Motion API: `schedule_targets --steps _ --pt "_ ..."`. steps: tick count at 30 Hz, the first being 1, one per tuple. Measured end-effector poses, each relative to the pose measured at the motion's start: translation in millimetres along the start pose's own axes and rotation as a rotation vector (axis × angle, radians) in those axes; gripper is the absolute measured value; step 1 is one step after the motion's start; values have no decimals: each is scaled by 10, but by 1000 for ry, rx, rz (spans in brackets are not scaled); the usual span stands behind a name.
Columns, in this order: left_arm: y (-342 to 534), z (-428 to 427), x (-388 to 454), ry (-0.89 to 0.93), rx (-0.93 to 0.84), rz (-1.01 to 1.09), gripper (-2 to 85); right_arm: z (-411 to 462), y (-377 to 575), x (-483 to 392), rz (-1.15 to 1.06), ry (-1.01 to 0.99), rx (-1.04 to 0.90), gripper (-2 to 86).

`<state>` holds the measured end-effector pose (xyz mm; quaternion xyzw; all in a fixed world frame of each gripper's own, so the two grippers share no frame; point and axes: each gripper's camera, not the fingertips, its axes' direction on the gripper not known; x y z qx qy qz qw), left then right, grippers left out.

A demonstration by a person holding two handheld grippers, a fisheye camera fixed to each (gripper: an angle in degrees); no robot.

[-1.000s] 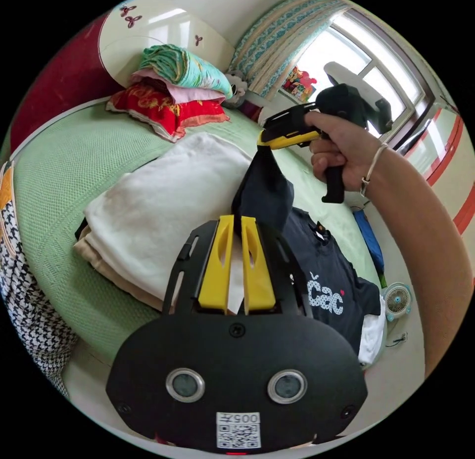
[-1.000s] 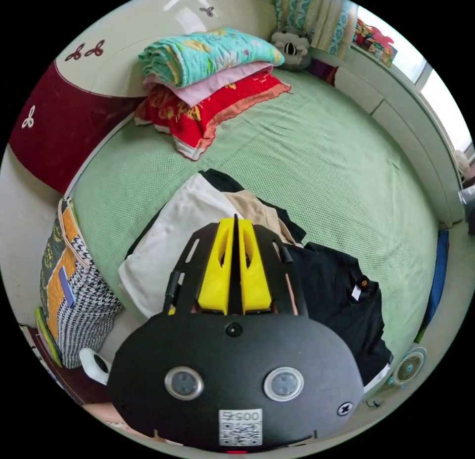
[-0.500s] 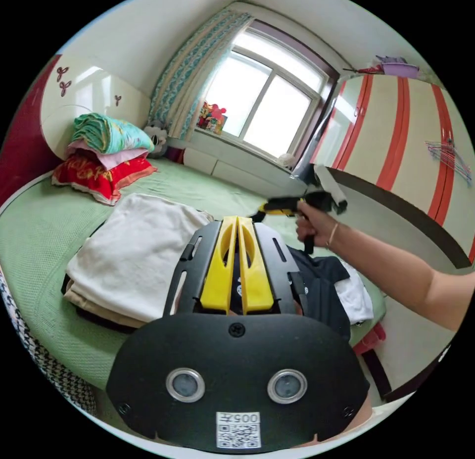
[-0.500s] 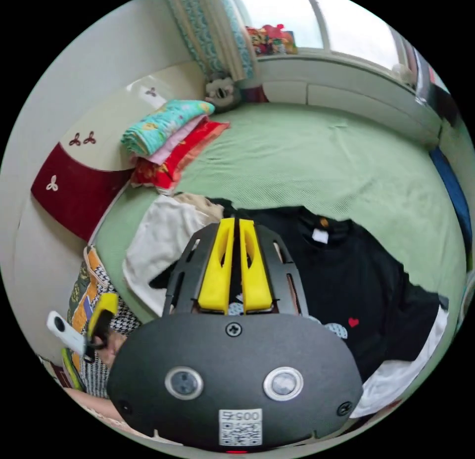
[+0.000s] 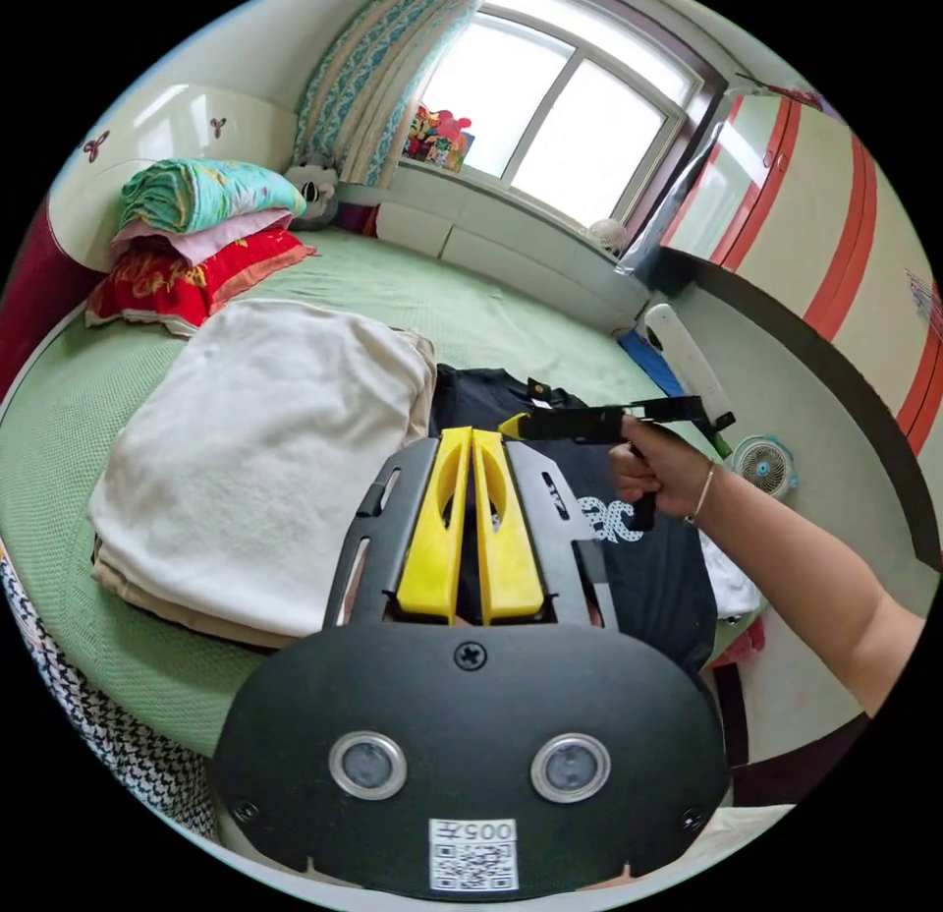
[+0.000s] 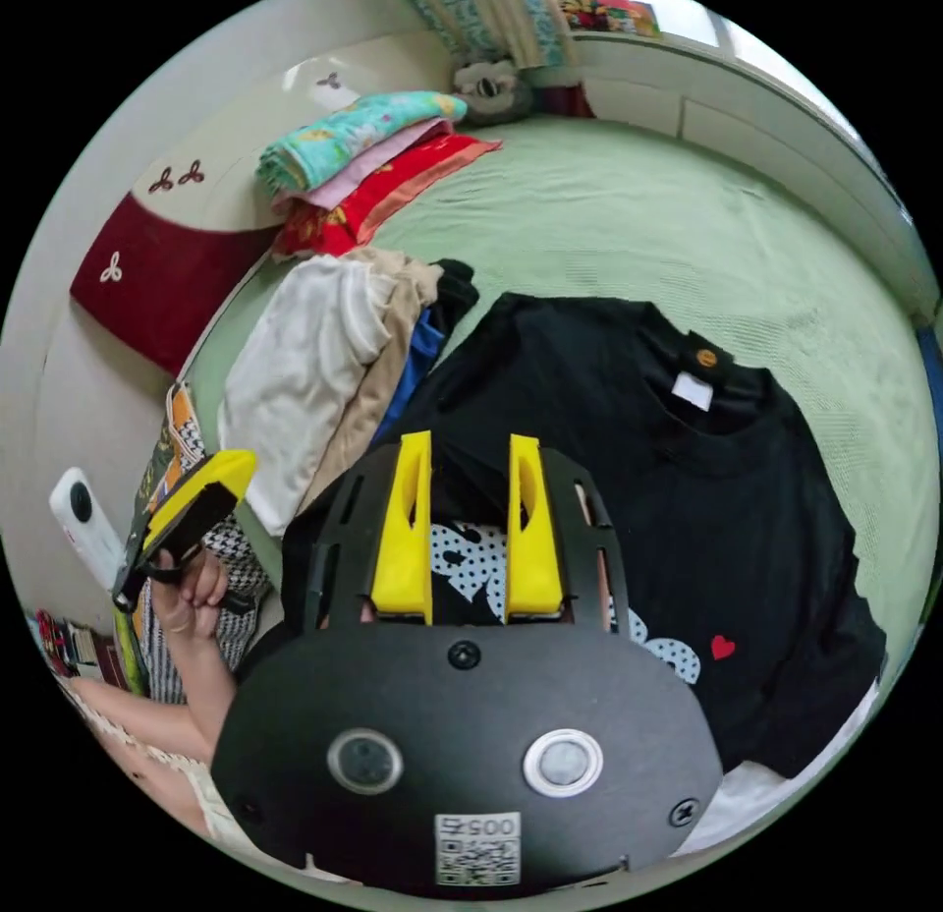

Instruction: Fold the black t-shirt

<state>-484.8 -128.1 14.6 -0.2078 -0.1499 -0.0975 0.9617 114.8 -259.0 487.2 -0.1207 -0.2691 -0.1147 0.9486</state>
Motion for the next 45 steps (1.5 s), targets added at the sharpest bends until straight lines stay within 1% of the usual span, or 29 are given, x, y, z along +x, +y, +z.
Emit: schedule_targets --steps 2,6,9,10,12,15,17,19,21,23,25,26,28,30,33,36,42,44,45 --pt "-31 47 10 -26 -14 -11 -7 196 -68 -17 -3 -27 -26 109" --pt "-76 60 -17 -43 -8 -35 -7 487 -145 1 -3 -169 -37 103" --pt "-120 96 -38 -33 -6 -50 -7 628 -110 -22 -60 -184 -106 68" --pt "-138 118 -33 -37 -11 -52 -7 628 -92 -25 -66 -177 -110 60" --pt "-165 148 -12 -41 -16 -51 -7 474 37 -27 -100 -179 -54 42" --pt "-206 198 54 -25 -15 -45 -7 235 311 -27 -136 -210 -21 40" --pt "-241 259 122 -17 -25 -39 -7 143 539 -48 -142 -185 -12 42" --pt "-265 310 186 -22 -36 -29 -7 152 771 -76 -160 -191 -49 45" --pt "-284 354 243 -30 -49 -25 -6 314 1041 -107 -175 -229 -191 47" --pt "-308 392 308 -24 -60 -30 -6 396 1188 -145 -222 -213 -279 52" --pt "-324 410 361 -19 -57 -24 -6 349 1227 -144 -243 -156 -275 56" --pt "-338 435 395 -15 -57 -23 -6 260 1189 -114 -243 -130 -234 57" --pt "-366 504 454 -11 -66 -13 -5 97 1055 -27 -223 -111 -142 59" --pt "-395 601 510 -28 -88 -5 -5 -64 784 137 -154 -90 -22 60" --pt "-453 782 592 -31 -132 -6 -6 -79 408 333 -64 -39 68 60" --pt "-518 938 686 -23 -160 -4 -6 73 78 503 21 9 78 58" --pt "-646 1310 811 -109 -296 -11 -6 498 -357 760 158 12 22 40" --pt "-672 1452 815 -193 -371 -30 -6 544 -434 829 223 -11 33 37" --pt "-680 1474 820 -203 -379 -26 -6 556 -458 845 226 -35 43 36"
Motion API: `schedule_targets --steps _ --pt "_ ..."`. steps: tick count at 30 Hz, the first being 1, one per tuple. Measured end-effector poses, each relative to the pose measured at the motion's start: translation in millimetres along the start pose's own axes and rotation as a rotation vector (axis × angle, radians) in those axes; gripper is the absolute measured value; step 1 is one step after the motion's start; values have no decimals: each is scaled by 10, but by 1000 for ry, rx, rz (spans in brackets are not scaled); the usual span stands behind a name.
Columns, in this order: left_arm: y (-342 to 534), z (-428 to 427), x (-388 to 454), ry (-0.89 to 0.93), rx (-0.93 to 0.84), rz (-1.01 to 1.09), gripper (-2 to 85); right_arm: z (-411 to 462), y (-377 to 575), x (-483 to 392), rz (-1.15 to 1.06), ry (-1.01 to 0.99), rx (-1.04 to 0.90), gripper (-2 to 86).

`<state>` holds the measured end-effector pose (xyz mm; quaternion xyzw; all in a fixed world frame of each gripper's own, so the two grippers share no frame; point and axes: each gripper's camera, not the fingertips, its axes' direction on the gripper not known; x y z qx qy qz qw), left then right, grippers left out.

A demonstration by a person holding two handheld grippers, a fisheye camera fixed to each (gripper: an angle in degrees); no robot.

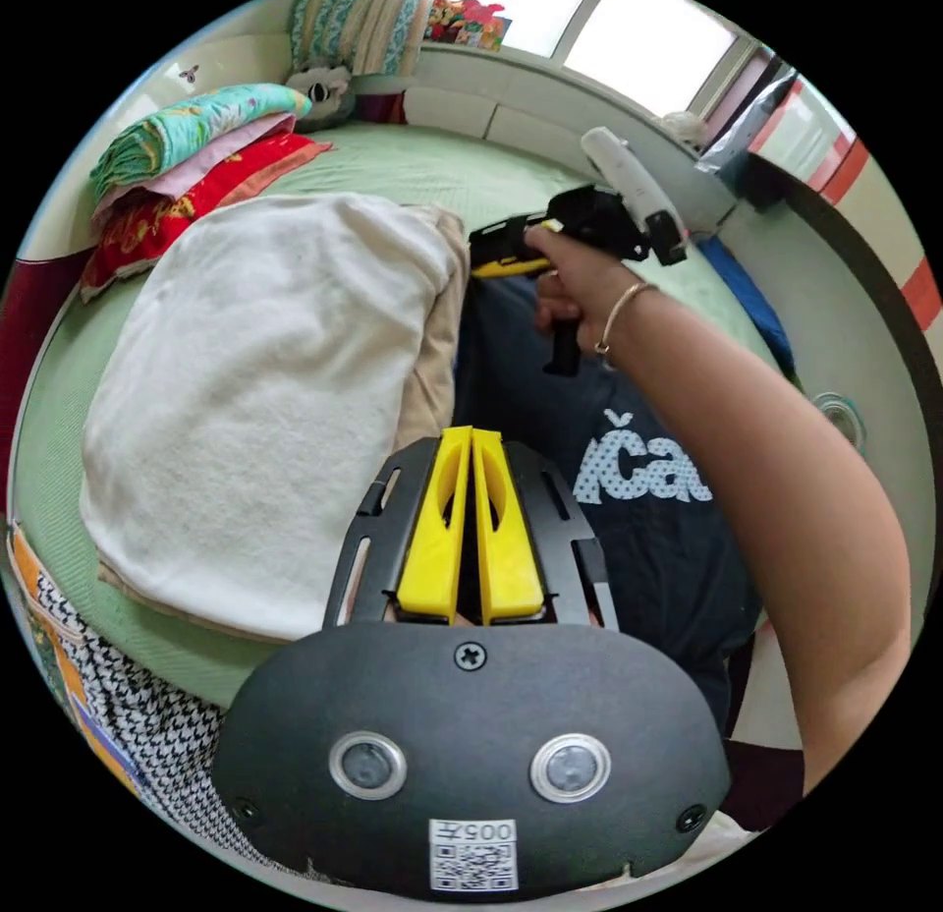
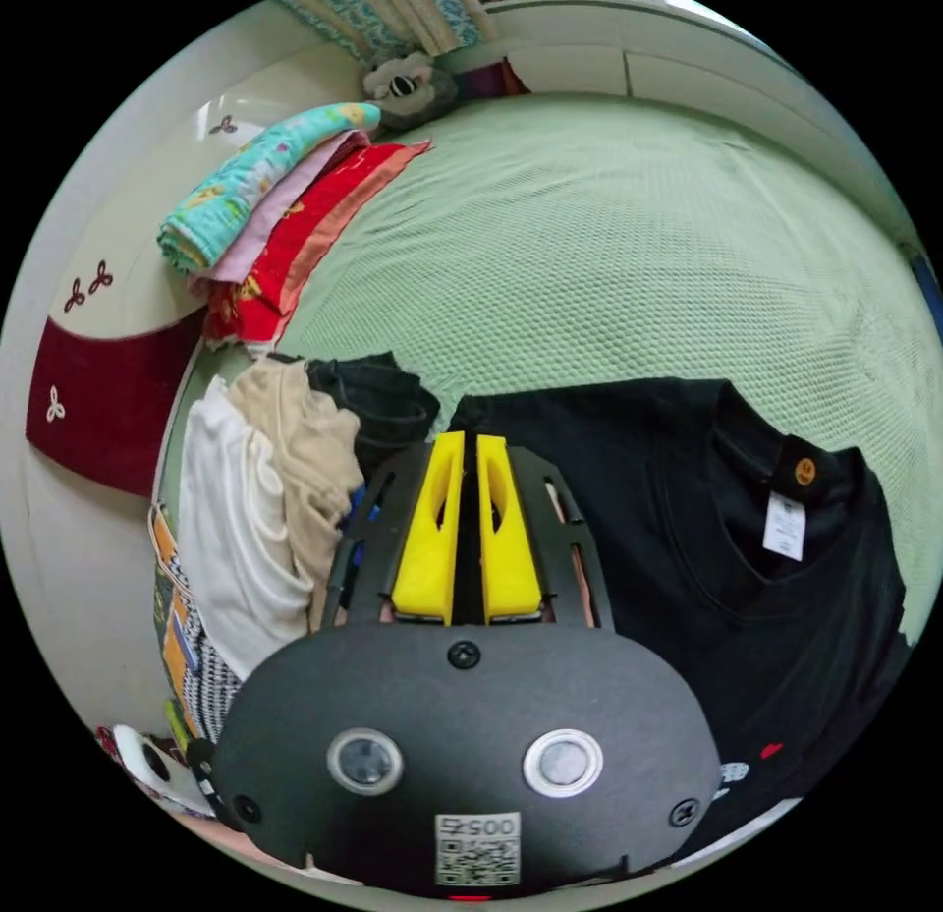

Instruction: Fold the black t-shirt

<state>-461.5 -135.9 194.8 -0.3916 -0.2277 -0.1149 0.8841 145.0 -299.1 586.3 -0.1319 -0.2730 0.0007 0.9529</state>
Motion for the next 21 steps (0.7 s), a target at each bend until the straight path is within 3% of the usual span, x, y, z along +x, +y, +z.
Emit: schedule_targets --steps 7,12,16,21 --pt "-10 -146 187 34 73 14 -7 -492 281 13 -121 19 25 36" --pt "26 -297 540 37 154 114 -7 -1401 1230 378 -226 112 129 58" --pt "41 -294 1016 77 144 249 -6 -2093 1864 946 -169 171 171 77" --pt "86 -252 1620 121 133 401 -6 -3229 2642 2015 80 312 250 85"
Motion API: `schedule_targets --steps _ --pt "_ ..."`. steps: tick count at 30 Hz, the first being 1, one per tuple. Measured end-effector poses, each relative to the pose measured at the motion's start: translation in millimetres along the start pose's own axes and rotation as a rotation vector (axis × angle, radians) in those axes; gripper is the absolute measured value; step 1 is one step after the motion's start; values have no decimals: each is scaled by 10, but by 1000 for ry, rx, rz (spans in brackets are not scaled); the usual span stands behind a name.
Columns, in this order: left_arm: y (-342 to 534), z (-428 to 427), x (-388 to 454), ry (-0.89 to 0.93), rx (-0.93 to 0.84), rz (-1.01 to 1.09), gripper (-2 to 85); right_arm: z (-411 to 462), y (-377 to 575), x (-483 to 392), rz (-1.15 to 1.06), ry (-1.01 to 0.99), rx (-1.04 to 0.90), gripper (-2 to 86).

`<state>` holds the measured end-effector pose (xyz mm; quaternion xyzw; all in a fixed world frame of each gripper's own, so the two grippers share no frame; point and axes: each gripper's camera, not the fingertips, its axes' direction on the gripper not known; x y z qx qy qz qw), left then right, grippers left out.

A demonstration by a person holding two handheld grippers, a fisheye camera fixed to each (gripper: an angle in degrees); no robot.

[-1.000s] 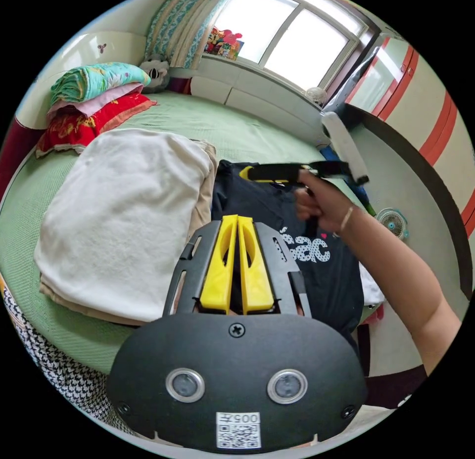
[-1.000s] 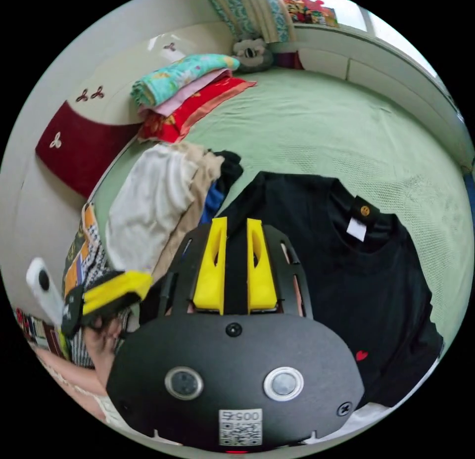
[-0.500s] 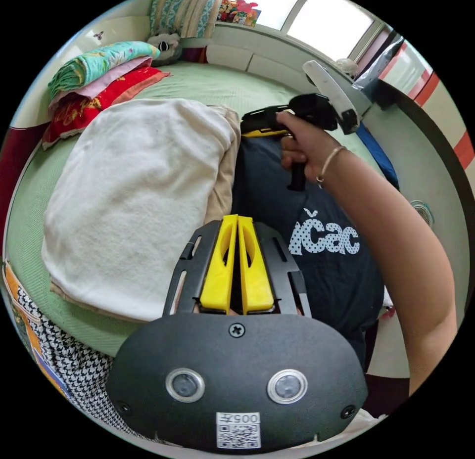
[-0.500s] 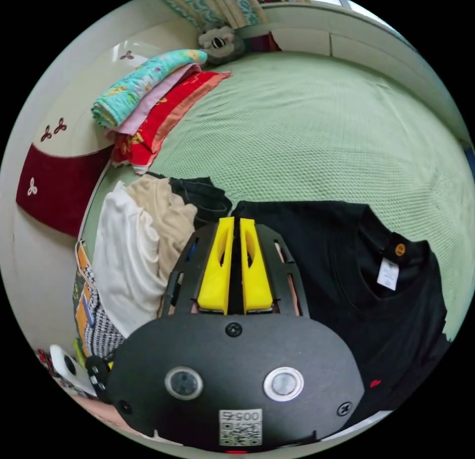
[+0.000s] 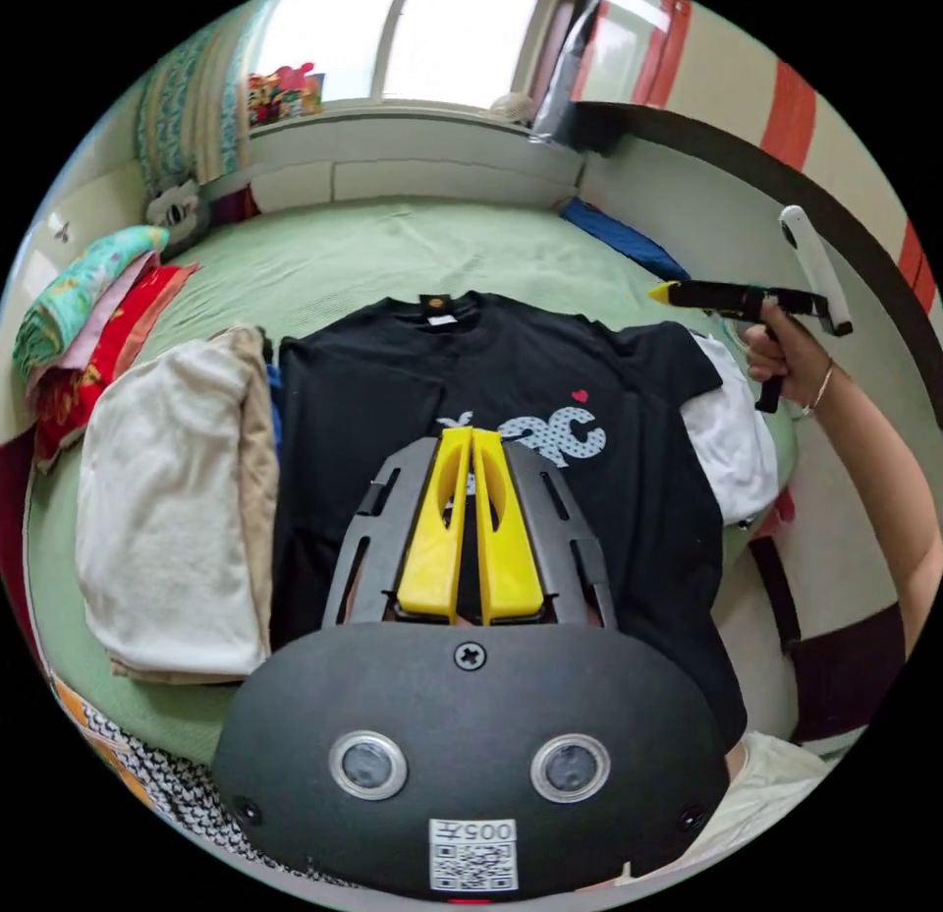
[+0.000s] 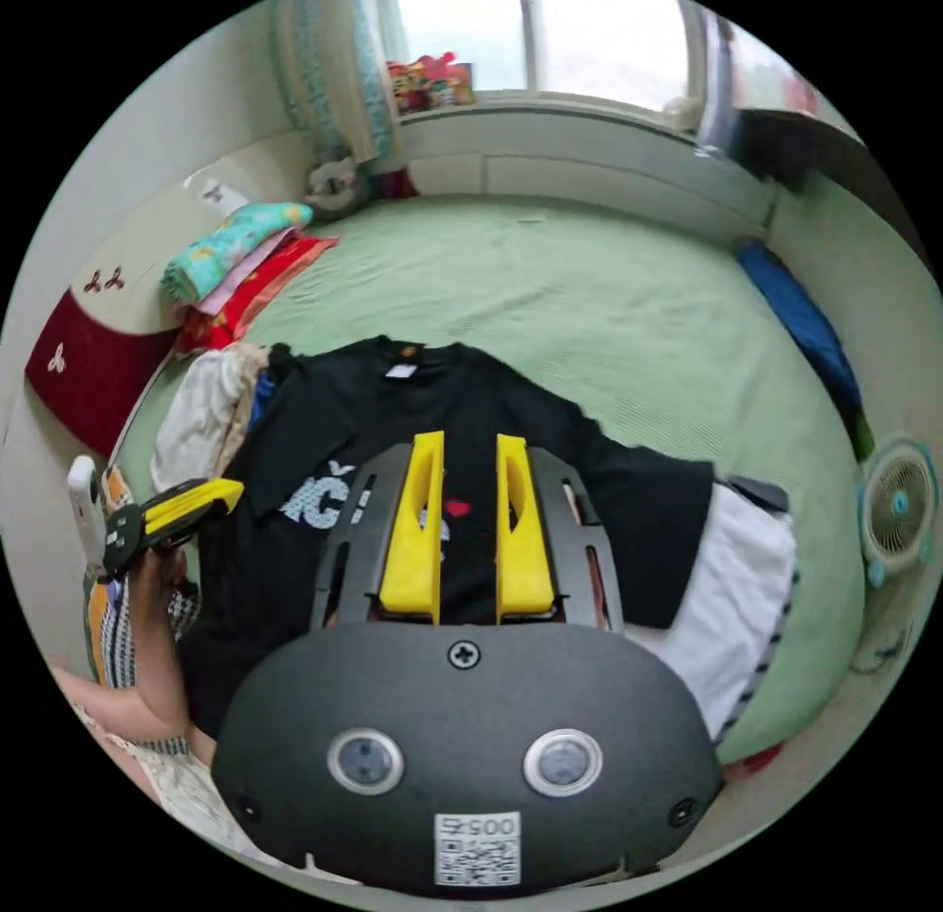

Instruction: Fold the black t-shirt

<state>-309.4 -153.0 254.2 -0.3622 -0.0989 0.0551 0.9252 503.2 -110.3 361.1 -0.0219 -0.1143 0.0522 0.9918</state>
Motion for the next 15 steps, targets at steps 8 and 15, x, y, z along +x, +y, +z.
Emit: schedule_targets --steps 8,15 --pt "-188 292 374 190 -35 47 -6 -342 415 1408 339 18 -39 87" --pt "-254 379 354 182 -60 35 -5 62 472 1579 360 53 -183 85"
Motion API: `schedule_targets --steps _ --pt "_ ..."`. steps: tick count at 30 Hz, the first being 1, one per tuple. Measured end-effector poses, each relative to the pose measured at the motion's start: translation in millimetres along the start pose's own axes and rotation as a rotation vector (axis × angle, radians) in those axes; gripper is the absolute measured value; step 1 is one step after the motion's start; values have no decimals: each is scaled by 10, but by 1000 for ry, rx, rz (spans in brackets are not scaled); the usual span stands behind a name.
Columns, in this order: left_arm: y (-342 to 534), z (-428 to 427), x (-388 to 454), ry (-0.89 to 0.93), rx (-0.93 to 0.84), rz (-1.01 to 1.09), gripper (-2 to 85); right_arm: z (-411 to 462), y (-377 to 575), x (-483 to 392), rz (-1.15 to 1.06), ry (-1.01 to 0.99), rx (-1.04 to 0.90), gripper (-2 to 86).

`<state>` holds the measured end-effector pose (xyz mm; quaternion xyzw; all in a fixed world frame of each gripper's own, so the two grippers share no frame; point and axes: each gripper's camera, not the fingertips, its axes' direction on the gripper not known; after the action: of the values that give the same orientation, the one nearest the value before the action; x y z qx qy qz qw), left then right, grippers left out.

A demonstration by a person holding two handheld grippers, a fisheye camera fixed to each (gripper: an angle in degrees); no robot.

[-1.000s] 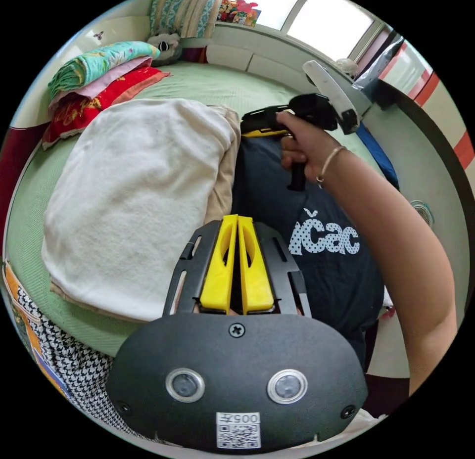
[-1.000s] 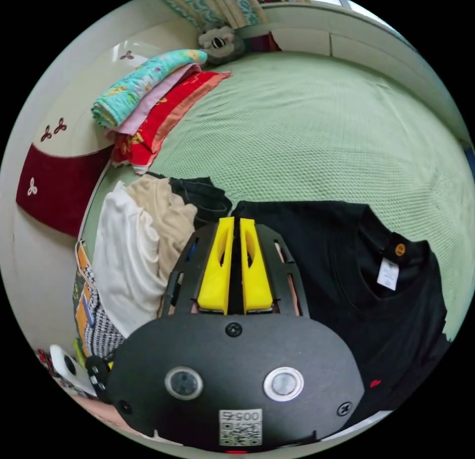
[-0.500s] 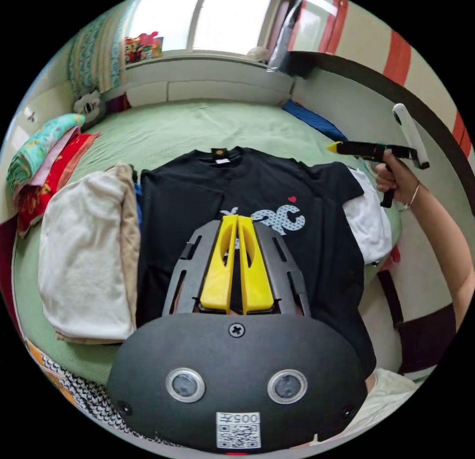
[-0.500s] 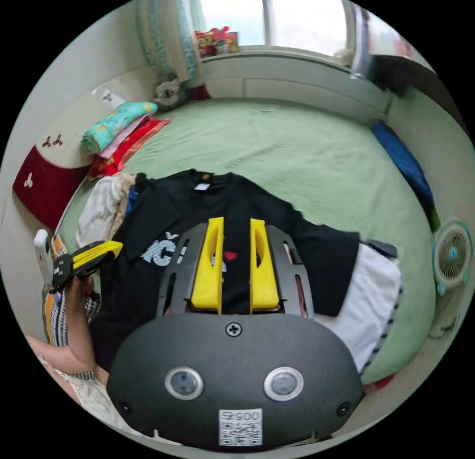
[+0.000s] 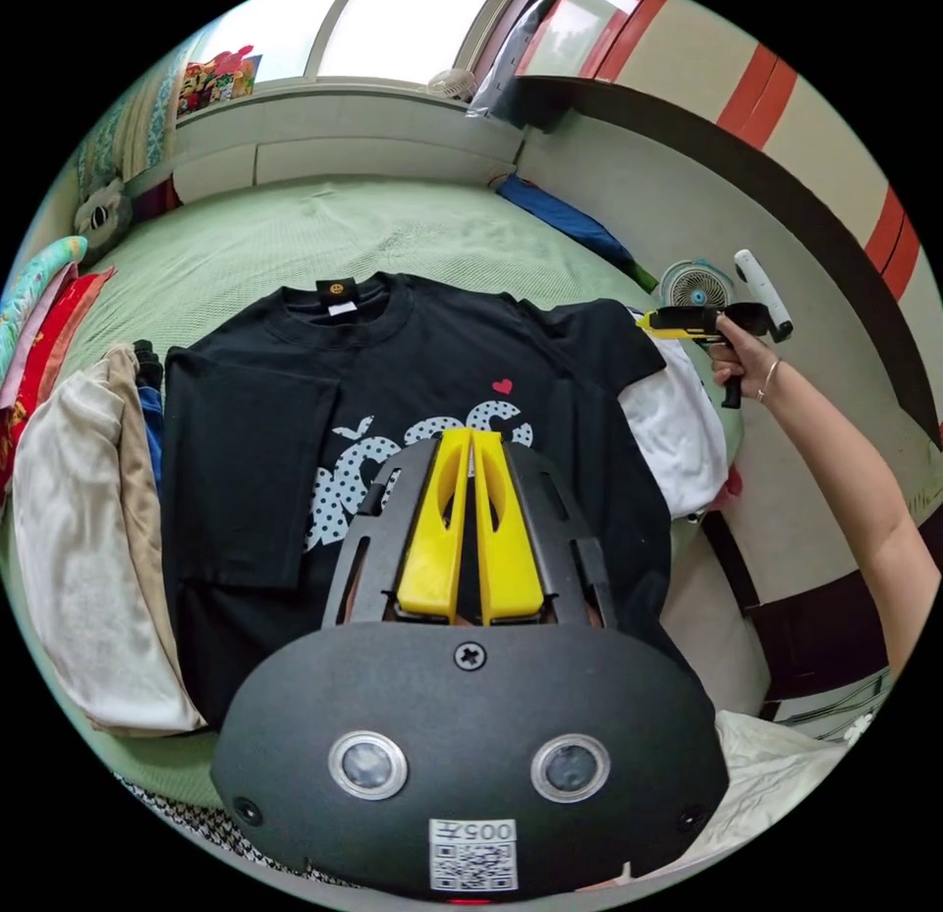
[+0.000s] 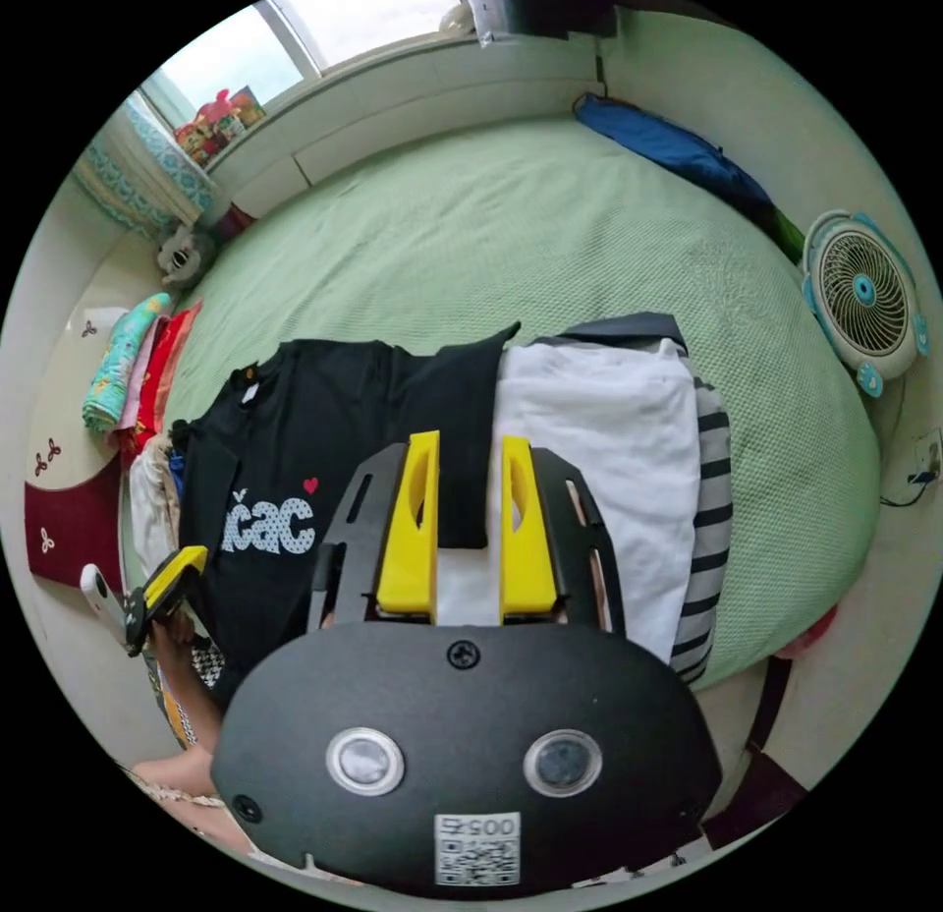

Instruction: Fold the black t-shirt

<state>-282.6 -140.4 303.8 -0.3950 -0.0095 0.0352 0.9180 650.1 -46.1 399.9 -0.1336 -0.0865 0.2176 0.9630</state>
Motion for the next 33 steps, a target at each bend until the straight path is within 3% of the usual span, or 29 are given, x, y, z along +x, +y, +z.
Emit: schedule_targets --steps 10,16,21,33 --pt "54 -39 10 -5 -1 -13 -6 -151 13 -480 -80 110 46 -6" --pt "151 -98 7 -2 -3 -19 -6 -227 263 -1769 -439 83 100 -1" --pt "244 -156 -43 -1 -14 -29 -6 333 781 -2541 -688 72 -147 69" --pt "520 -421 -251 12 10 -102 -6 364 573 -1801 -340 44 -109 79"
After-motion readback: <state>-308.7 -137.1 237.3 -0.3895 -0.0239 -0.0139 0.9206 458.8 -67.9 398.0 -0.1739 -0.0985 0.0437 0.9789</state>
